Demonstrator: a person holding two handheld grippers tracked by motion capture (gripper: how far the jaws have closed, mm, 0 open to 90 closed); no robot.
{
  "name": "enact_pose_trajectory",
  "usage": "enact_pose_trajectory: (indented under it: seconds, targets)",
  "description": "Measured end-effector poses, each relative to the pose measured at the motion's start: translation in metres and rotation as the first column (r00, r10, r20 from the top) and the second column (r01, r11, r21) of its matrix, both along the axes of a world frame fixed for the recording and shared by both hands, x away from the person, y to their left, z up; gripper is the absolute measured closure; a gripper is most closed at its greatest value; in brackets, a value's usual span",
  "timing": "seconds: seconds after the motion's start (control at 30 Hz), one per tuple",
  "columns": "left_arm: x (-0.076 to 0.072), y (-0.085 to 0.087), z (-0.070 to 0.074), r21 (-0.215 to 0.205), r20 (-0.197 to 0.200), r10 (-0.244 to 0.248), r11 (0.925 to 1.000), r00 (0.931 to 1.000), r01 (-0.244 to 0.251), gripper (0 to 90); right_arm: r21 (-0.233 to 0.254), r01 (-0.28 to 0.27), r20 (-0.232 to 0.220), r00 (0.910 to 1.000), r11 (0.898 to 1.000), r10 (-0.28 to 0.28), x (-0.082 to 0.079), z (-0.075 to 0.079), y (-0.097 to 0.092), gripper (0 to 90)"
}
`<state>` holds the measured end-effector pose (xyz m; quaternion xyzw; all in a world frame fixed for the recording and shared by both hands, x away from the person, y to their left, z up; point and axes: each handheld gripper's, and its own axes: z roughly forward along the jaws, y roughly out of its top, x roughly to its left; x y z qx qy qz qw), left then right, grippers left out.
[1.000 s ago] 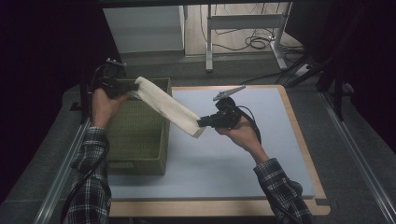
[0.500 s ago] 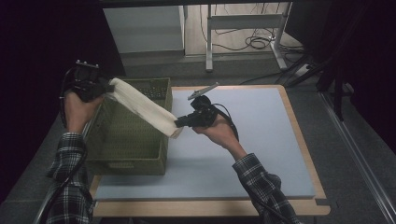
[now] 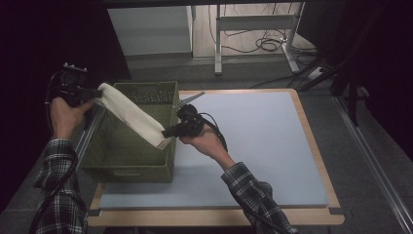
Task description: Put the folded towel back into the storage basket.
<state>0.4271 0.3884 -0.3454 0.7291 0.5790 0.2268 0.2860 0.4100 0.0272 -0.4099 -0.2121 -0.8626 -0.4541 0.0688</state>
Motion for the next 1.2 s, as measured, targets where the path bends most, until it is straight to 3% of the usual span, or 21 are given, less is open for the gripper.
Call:
enact_pose_trajectory:
  seconds: [0.1, 0.33, 0.53, 0.67, 0.73, 0.9, 1.17, 1.2]
  targets:
    - [0.006, -0.001, -0.004, 0.036, -0.016, 0.002, 0.9993, 0.9999, -0.002, 83.2, -0.016, -0.002, -0.011, 0.9999, 1.000, 0.002, -0.002, -0.007, 0.011, 81.5]
    - [0.023, -0.010, -0.019, 0.077, -0.046, -0.007, 0.9970, 0.9989, 0.011, 83.3, -0.045, 0.005, -0.039, 0.9992, 0.999, -0.007, -0.004, -0.025, 0.025, 81.4]
    - [0.045, -0.029, -0.035, 0.114, -0.074, -0.035, 0.9925, 0.9966, 0.043, 83.3, -0.056, 0.004, -0.049, 0.9988, 0.998, -0.007, -0.006, -0.033, 0.030, 81.3]
    - [0.059, -0.047, -0.040, 0.150, -0.087, -0.066, 0.9855, 0.9940, 0.079, 83.3, -0.067, 0.001, -0.054, 0.9985, 0.998, -0.005, -0.008, -0.036, 0.033, 81.2]
    - [0.065, -0.058, -0.043, 0.166, -0.094, -0.088, 0.9807, 0.9917, 0.103, 83.3, -0.073, 0.000, -0.058, 0.9983, 0.997, -0.004, -0.009, -0.037, 0.035, 81.1]
    - [0.082, -0.091, -0.053, 0.228, -0.111, -0.138, 0.9603, 0.9842, 0.160, 83.2, -0.076, 0.000, -0.065, 0.9979, 0.997, -0.005, -0.010, -0.039, 0.036, 81.0]
    - [0.101, -0.135, -0.073, 0.277, -0.155, -0.206, 0.9297, 0.9662, 0.242, 83.0, -0.087, 0.003, -0.060, 0.9982, 0.996, -0.008, -0.012, -0.038, 0.037, 80.8]
    - [0.102, -0.139, -0.075, 0.276, -0.153, -0.210, 0.9291, 0.9657, 0.246, 82.9, -0.088, 0.003, -0.060, 0.9982, 0.996, -0.008, -0.012, -0.038, 0.038, 80.8]
